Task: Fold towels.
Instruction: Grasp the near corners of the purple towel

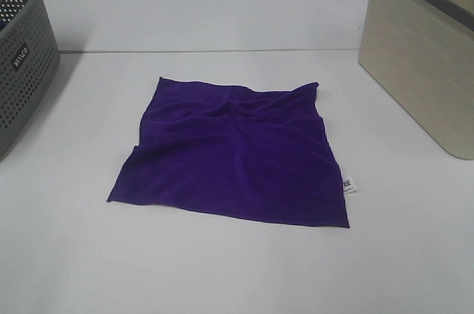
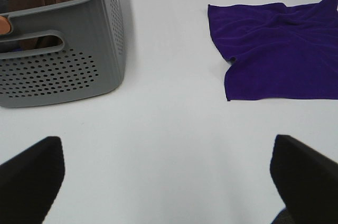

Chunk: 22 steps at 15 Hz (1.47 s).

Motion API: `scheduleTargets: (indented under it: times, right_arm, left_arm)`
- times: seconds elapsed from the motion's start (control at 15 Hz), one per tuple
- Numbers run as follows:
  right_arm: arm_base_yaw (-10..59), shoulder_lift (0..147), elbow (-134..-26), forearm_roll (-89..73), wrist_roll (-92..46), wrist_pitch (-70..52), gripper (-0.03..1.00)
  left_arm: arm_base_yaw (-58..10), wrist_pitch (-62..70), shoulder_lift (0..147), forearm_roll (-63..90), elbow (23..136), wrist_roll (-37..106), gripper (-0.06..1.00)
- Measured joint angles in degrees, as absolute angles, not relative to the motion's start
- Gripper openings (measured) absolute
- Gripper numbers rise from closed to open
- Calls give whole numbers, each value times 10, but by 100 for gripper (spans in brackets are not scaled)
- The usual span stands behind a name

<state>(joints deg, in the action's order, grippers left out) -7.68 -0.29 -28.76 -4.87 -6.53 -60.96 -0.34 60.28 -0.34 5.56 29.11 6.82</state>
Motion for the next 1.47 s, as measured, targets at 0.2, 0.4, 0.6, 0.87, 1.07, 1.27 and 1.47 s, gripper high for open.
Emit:
scheduleTargets:
  times: [0.2, 0.4, 0.6, 0.87, 1.07, 1.27, 1.47]
  right_arm:
    - [-77, -3, -288, -49, -65, -610, 85]
    - [-77, -3, -288, -49, -65, -610, 85]
    - [-77, -3, -288, -46, -65, -610, 89]
    - [-77, -3, -288, -44, -65, -610, 95]
    - [-77, -3, -288, -44, -64, -610, 95]
    - [-77, -3, -288, -44, -63, -610, 95]
    - [-77, -3, -288, -44, -63, -610, 95]
  left_arm:
    - [-3, 603, -3, 56, 291, 68, 99]
    - [-3, 603, -3, 54, 291, 68, 99]
    - [-3, 603, -3, 49, 291, 68, 99]
    - [-3, 603, -3, 49, 291, 68, 99]
    - [-3, 603, -3, 49, 291, 68, 99]
    - [-3, 603, -3, 49, 291, 68, 99]
    - [-3, 603, -3, 49, 291, 68, 99]
